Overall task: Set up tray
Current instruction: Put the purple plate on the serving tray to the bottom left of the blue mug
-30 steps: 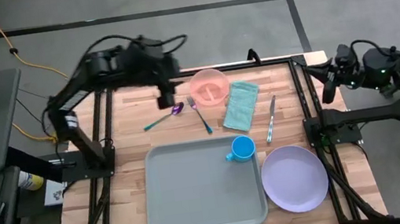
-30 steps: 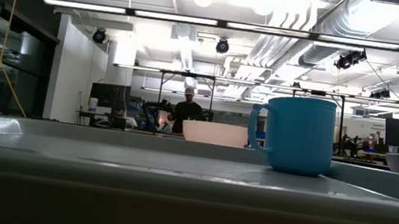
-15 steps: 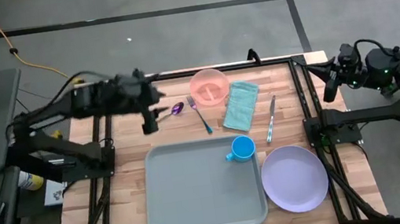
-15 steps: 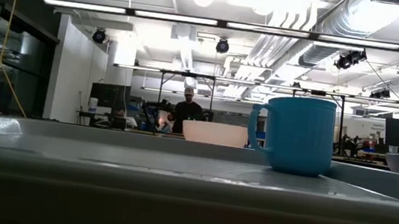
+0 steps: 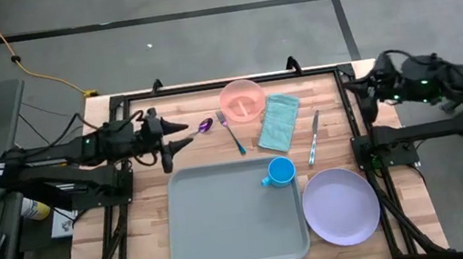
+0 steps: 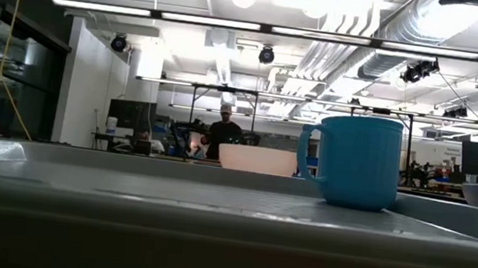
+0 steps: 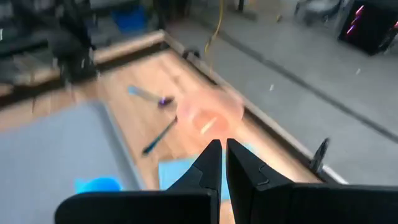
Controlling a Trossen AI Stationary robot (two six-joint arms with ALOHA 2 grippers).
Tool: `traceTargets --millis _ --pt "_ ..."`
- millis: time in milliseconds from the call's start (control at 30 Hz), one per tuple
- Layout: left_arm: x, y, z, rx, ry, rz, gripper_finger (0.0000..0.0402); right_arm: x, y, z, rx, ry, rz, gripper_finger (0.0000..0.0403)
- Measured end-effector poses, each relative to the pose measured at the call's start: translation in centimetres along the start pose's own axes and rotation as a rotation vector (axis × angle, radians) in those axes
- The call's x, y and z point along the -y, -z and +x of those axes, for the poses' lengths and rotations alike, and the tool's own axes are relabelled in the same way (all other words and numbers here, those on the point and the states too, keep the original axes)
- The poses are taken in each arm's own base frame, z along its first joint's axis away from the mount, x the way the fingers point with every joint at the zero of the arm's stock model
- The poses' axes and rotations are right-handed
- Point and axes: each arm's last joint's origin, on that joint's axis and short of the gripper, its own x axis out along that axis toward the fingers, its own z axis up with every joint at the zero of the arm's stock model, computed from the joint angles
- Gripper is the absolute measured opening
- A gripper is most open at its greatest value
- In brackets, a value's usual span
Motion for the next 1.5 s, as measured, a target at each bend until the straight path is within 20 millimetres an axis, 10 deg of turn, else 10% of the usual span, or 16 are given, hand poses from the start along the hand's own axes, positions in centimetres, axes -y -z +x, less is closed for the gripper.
traceTargets --millis 467,1100,1500 --pt "0.1 0.2 0.0 -0.014 0.028 0.036 0.0227 -2.3 -0.6 4.2 -0.706 -0.034 0.016 0.0000" --pt "0.3 0.2 0.0 -0.022 0.129 0.113 0.0227 -3.6 2.3 8.4 -0.793 -0.234 0.040 0.0000" --pt "0.4 0.2 -0.1 -0.020 0.148 0.144 0.0227 -3.4 8.5 12.2 -0.943 -0.126 0.188 0.0000"
